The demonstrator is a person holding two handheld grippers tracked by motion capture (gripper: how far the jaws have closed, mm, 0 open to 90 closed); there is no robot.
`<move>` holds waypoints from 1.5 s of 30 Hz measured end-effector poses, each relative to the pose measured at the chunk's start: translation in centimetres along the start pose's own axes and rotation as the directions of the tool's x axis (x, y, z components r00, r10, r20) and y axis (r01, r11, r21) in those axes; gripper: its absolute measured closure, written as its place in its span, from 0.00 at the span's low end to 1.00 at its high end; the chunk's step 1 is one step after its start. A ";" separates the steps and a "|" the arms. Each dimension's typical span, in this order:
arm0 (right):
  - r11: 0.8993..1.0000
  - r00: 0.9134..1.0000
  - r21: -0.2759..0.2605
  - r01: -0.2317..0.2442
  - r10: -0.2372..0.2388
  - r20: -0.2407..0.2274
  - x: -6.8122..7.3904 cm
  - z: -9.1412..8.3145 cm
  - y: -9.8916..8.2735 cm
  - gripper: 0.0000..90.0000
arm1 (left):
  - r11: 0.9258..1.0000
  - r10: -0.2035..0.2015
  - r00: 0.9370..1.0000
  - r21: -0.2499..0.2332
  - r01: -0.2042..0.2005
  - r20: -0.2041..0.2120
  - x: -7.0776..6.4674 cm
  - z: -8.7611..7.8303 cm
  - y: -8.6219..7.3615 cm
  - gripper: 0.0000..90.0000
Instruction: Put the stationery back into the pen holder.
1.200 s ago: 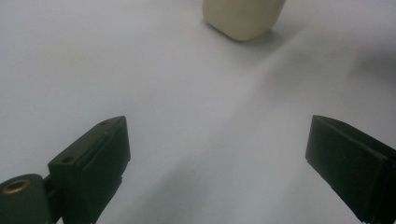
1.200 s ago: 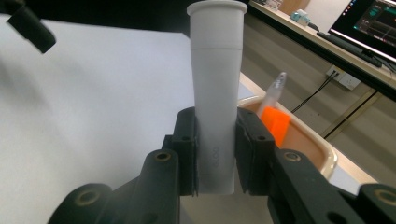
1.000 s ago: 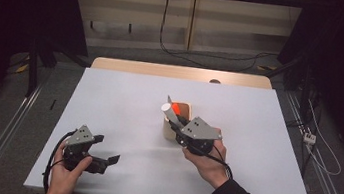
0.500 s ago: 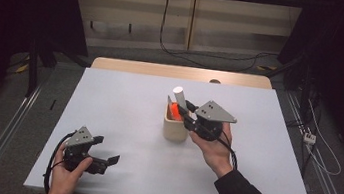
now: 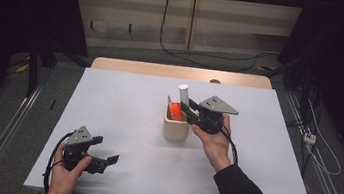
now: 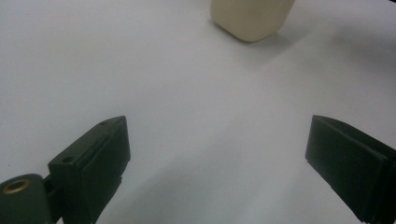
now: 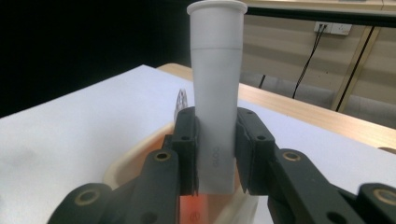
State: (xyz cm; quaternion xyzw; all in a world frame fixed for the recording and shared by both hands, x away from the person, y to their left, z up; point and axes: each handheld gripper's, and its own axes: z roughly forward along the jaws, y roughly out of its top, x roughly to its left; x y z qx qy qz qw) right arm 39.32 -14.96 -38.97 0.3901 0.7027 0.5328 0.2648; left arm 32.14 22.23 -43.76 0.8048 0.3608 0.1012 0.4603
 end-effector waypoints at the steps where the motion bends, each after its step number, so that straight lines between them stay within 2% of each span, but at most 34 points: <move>1: 1.000 1.000 0.006 0.001 -0.001 -0.001 0.0 0.0 -0.2 0.80 | 1.000 0.002 1.000 0.000 -0.002 -0.001 0.0 0.0 0.0 0.07; 7: 1.000 1.000 0.019 -0.006 0.006 -0.018 0.3 0.2 -0.7 0.79 | 1.000 0.003 1.000 0.000 -0.003 0.002 0.0 0.0 0.0 0.07; 11: 1.000 1.000 0.007 -0.006 0.006 -0.017 0.5 0.2 -0.6 0.78 | 1.000 -0.002 1.000 -0.003 0.002 0.002 0.0 0.0 0.0 0.07; 13: 1.000 1.000 -0.002 0.012 -0.012 -0.016 0.5 0.1 -0.5 0.73 | 1.000 -0.001 1.000 -0.005 0.001 0.001 0.0 0.0 0.0 0.07; 18: 0.999 1.000 -0.026 0.029 -0.029 -0.010 0.6 -0.4 -0.1 0.48 | 1.000 0.000 1.000 -0.007 0.000 0.000 0.0 0.0 0.0 0.07; 28: 0.998 0.998 0.004 0.058 -0.058 -0.002 0.5 -1.3 -0.1 0.22 | 1.000 -0.003 1.000 -0.013 0.003 -0.002 0.0 -0.1 0.0 0.07; 32: 0.999 0.999 0.003 0.052 -0.052 0.007 0.2 -2.0 -0.5 0.18 | 1.000 -0.006 1.000 -0.017 0.006 -0.008 0.0 -0.1 0.0 0.07; 38: 0.999 0.999 0.037 0.032 -0.032 0.008 -0.5 -3.2 -1.6 0.11 | 1.000 -0.016 1.000 -0.025 0.015 -0.023 0.2 -0.3 0.0 0.07; 45: 0.996 1.000 0.082 0.023 -0.024 0.013 -1.1 -4.9 -2.5 0.09 | 0.999 -0.019 1.000 -0.032 0.019 -0.023 0.3 -0.3 0.0 0.07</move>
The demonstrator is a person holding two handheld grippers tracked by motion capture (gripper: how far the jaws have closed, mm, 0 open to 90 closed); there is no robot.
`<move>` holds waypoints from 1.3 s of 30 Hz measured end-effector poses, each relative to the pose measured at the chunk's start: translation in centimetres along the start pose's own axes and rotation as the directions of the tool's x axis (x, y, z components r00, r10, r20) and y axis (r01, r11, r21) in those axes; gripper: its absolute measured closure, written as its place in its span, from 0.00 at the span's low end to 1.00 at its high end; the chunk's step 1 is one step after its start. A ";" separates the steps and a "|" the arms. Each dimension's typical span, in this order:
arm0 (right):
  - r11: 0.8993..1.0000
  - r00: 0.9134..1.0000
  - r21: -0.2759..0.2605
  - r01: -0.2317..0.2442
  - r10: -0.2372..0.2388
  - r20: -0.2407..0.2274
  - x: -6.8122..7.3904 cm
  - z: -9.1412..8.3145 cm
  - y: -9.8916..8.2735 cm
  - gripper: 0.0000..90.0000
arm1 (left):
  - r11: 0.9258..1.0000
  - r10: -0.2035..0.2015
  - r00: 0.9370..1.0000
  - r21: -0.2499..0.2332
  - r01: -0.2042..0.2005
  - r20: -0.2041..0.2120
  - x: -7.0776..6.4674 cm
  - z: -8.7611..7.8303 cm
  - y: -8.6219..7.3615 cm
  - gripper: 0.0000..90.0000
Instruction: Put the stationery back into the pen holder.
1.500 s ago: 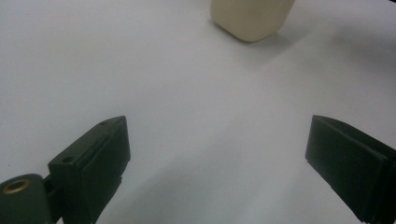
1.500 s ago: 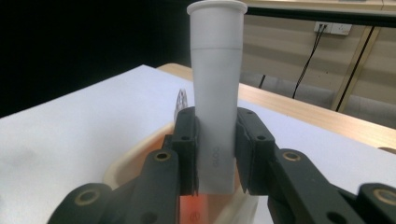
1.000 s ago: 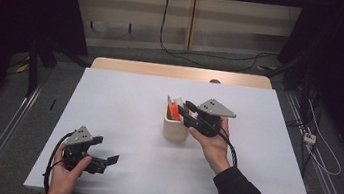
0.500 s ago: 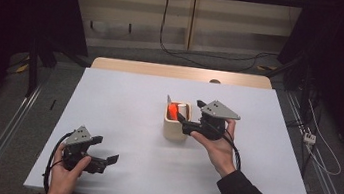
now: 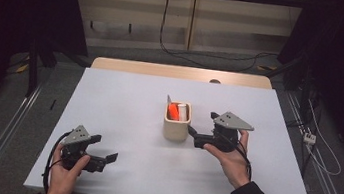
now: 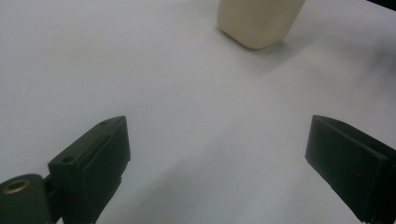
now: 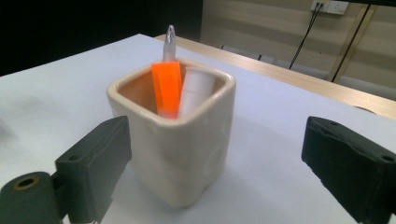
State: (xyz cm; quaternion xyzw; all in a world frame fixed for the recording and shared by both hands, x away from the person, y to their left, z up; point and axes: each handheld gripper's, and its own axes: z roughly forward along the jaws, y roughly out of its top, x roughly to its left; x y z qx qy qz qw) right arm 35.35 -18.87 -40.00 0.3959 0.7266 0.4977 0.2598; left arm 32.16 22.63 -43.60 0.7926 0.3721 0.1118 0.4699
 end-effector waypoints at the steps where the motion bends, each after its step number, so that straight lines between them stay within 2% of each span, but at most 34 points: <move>1: 1.000 1.000 0.002 -0.001 0.001 0.002 -0.1 -0.2 -0.1 0.09 | 1.000 -0.003 1.000 -0.004 0.003 0.001 0.0 0.0 0.0 0.07; 11: 1.000 1.000 0.019 0.022 -0.022 0.017 -0.5 -2.0 -1.4 0.08 | 1.000 -0.004 1.000 -0.010 0.003 -0.009 -0.1 -0.1 0.0 0.07; 18: 0.999 0.999 0.044 0.025 -0.027 0.031 -0.4 -3.3 -2.5 0.08 | 1.000 -0.013 1.000 -0.015 0.013 -0.017 0.0 -0.3 0.0 0.07; 24: 0.999 0.998 0.044 0.009 -0.011 0.056 -0.9 -4.3 -3.4 0.08 | 1.000 -0.014 1.000 -0.023 0.014 -0.017 -0.1 -0.3 0.0 0.07; 30: 0.998 0.997 0.067 -0.002 -0.003 0.078 -1.3 -5.4 -4.6 0.08 | 1.000 -0.016 1.000 -0.024 0.016 -0.019 -0.1 -0.3 0.0 0.07; 35: 0.996 0.993 0.084 -0.013 0.003 0.118 -2.1 -6.8 -5.3 0.08 | 1.000 -0.014 1.000 -0.024 0.013 -0.016 -0.2 -0.3 0.1 0.07; 39: 0.995 0.989 0.099 -0.028 0.013 0.145 -2.6 -7.6 -6.6 0.08 | 1.000 -0.015 1.000 -0.028 0.014 -0.024 -0.2 -0.3 0.1 0.07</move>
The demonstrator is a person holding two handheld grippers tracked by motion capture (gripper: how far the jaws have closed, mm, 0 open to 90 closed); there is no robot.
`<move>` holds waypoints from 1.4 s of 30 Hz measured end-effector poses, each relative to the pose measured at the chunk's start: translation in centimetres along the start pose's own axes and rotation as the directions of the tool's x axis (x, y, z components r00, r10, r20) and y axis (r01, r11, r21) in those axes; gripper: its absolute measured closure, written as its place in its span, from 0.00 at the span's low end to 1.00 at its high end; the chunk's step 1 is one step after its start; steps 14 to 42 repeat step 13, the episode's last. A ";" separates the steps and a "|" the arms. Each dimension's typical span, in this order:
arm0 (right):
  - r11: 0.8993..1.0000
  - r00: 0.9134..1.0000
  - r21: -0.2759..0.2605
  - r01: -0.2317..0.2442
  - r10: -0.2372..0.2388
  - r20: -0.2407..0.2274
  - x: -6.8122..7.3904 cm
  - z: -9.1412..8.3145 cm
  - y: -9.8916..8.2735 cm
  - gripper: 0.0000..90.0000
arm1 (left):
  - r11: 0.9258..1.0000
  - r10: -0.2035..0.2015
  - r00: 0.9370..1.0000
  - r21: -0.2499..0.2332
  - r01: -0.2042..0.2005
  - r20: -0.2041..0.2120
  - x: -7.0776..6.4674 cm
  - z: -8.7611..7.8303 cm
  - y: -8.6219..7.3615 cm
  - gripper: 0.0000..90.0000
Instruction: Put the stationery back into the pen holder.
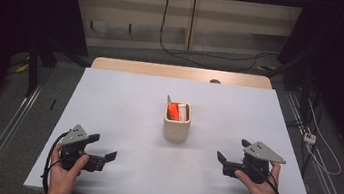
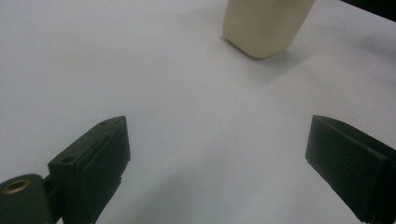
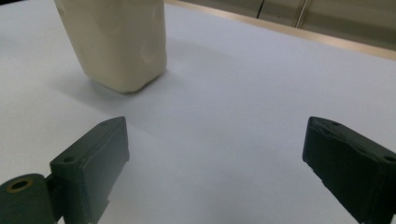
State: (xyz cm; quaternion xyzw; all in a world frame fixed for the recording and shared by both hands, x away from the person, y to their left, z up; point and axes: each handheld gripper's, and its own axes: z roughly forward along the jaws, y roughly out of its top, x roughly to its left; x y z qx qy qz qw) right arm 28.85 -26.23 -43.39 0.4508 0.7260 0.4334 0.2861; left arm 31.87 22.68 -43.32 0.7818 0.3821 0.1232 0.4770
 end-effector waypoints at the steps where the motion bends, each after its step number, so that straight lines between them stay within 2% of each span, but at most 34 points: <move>1: 1.000 1.000 0.000 -0.005 0.005 0.006 -0.1 -0.2 -0.4 0.08 | 1.000 -0.004 1.000 -0.002 0.004 0.001 0.0 0.0 0.0 0.07; 2: 1.000 1.000 -0.005 -0.017 0.017 0.009 -0.1 -0.4 -0.7 0.08 | 1.000 -0.011 1.000 -0.008 0.011 0.008 -0.1 0.1 0.1 0.07; 4: 1.000 0.999 -0.017 -0.026 0.026 0.019 -0.2 -0.8 -1.0 0.08 | 1.000 0.008 1.000 -0.007 -0.008 0.001 -0.3 0.2 0.2 0.07; 7: 1.000 1.000 -0.011 -0.017 0.017 0.026 -0.1 -1.1 -1.4 0.08 | 1.000 0.017 1.000 -0.010 -0.017 0.002 -0.6 0.1 0.2 0.07; 10: 1.000 0.999 -0.012 -0.002 0.002 0.043 0.1 -1.1 -1.9 0.10 | 1.000 0.007 1.000 -0.016 -0.007 0.002 -0.4 0.1 0.2 0.07; 13: 1.000 0.999 -0.019 -0.025 0.025 0.027 0.1 -0.7 -1.7 0.10 | 1.000 0.002 1.000 -0.008 -0.002 -0.001 -0.3 0.1 0.1 0.07; 42: 1.000 0.999 -0.019 -0.025 0.025 0.027 0.1 -0.7 -1.7 0.10 | 1.000 0.002 1.000 -0.008 -0.002 -0.001 -0.3 0.1 0.1 0.07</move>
